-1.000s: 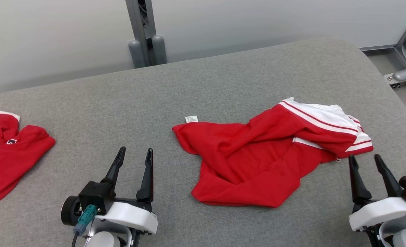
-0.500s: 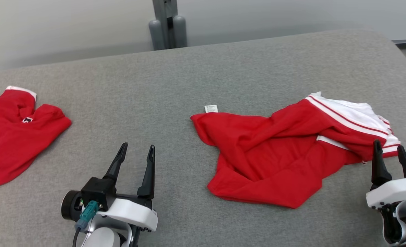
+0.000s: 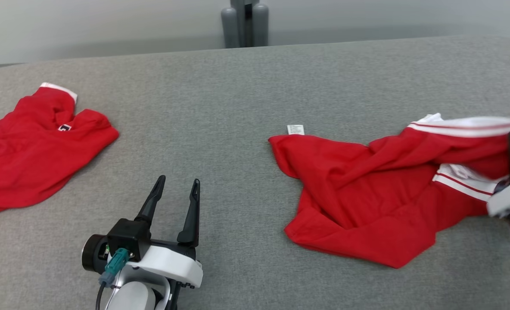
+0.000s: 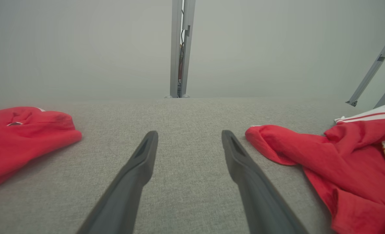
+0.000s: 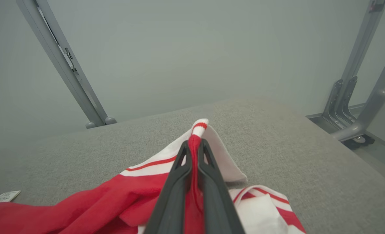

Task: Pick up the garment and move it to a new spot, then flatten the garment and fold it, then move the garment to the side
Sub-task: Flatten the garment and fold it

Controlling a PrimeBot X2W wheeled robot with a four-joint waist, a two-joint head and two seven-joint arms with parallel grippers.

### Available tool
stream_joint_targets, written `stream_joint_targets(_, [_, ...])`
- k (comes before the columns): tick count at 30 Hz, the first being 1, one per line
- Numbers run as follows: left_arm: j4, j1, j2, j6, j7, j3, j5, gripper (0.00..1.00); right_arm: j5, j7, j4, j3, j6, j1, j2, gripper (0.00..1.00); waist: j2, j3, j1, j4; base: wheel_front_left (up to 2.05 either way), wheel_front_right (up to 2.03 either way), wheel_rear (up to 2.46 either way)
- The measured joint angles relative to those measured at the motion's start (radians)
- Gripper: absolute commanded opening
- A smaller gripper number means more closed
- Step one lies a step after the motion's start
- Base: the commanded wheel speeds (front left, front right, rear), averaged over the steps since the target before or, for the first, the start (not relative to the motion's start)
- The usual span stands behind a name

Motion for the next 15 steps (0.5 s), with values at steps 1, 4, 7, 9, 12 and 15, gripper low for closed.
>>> stream_joint_targets(1, [0.000,0.000,0.000,0.000,0.000,-0.003,-0.003,1.00,0.000,0.000,0.004,0.008,0.000,-0.025,-0.020,0.00,0.0000,0.002,0.0001,0.007,0.00,0.00,0.00])
stream_joint_targets(4, [0.001,-0.005,0.000,0.000,0.000,-0.009,-0.006,1.00,0.007,0.010,0.018,0.024,0.000,-0.113,-0.073,0.00,0.0000,0.011,0.0000,0.030,0.00,0.00,0.00])
stream_joint_targets(7, [0.001,-0.012,0.000,0.000,0.000,-0.018,-0.007,1.00,0.024,0.031,0.050,0.032,0.000,-0.200,-0.121,0.00,0.0000,0.024,0.0000,0.056,0.00,0.00,0.00])
stream_joint_targets(9, [0.002,-0.020,0.000,0.000,0.000,-0.025,-0.007,1.00,0.033,0.044,0.082,0.028,0.000,-0.253,-0.156,0.00,0.0000,0.035,0.0000,0.075,0.00,0.00,0.00])
stream_joint_targets(12, [0.002,-0.023,0.000,0.000,0.000,-0.035,-0.008,1.00,0.035,0.053,0.143,0.017,0.000,-0.323,-0.200,0.00,0.0000,0.054,0.0000,0.107,0.00,0.00,0.00])
stream_joint_targets(15, [0.003,-0.024,0.000,0.000,0.000,-0.035,-0.007,1.00,0.035,0.072,0.216,0.008,0.000,-0.383,-0.221,0.95,0.0000,0.077,0.0000,0.135,0.00,0.00,0.00])
